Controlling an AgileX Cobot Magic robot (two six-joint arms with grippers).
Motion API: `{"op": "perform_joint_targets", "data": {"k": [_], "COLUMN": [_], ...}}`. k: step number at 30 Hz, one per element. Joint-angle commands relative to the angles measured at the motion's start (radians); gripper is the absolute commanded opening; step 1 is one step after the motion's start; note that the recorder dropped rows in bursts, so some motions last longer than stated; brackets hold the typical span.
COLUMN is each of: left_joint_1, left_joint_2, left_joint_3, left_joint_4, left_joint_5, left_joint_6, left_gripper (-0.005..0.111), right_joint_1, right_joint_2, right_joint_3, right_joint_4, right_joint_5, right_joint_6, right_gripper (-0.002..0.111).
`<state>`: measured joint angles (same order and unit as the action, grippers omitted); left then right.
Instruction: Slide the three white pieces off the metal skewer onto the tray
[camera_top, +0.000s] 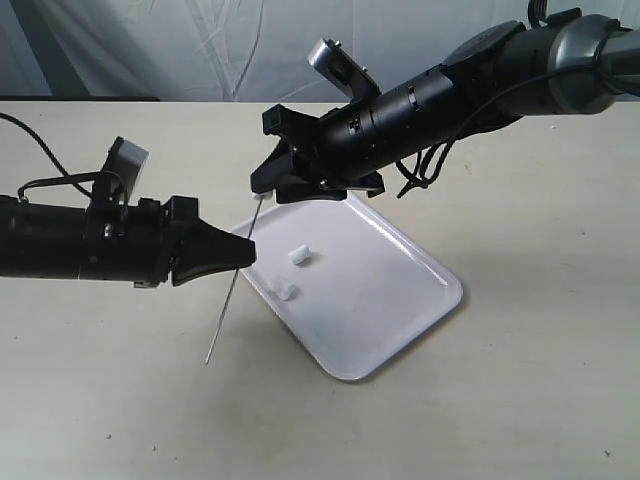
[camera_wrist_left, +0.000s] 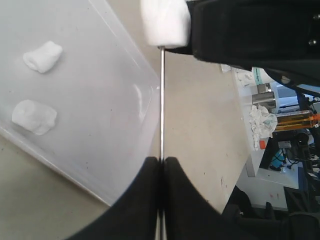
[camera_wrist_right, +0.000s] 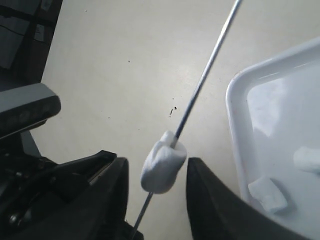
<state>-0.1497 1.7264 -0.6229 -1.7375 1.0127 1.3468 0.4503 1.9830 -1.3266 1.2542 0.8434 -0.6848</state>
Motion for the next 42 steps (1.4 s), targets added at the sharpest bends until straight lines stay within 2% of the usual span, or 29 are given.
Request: {"op": "perform_joint_targets", "data": {"k": [1,13,15,19,25,42], "left_joint_1": [-0.005,-0.005,-0.005,-0.005,-0.005,-0.032], "left_joint_2": [0.002,0.002,0.002,0.002,0.002,0.002], "left_joint_3": [-0.005,-0.005,-0.005,-0.005,-0.005,-0.005], "left_joint_4": [-0.007,-0.007,-0.007,-0.007,-0.007,-0.007], "left_joint_5": [0.037,0.015,0.015,0.021,0.063,0.051], "left_joint_6": [-0.002,-0.002,-0.002,-0.002,-0.002,-0.005], "left_gripper": [0.0,0.0,0.0,0.0,0.0,0.0], "right_joint_1": [-0.001,-0.001,-0.001,-0.001,-0.001,-0.003], "right_joint_2": [-0.001,-0.001,-0.001,-0.001,-0.001,-0.001], "right_joint_3": [0.005,0.005,0.005,0.005,0.005,0.005], "right_joint_4": [-0.001,-0.001,-0.001,-0.001,-0.001,-0.023], "right_joint_5": [-0.001,0.005,0.002,0.002,-0.053,-0.298], "right_joint_6": [-0.007,-0.007,-0.007,-0.021,-0.021,-0.029], "right_gripper": [0.037,0.037,0.033,0.018,0.018,0.018]}}
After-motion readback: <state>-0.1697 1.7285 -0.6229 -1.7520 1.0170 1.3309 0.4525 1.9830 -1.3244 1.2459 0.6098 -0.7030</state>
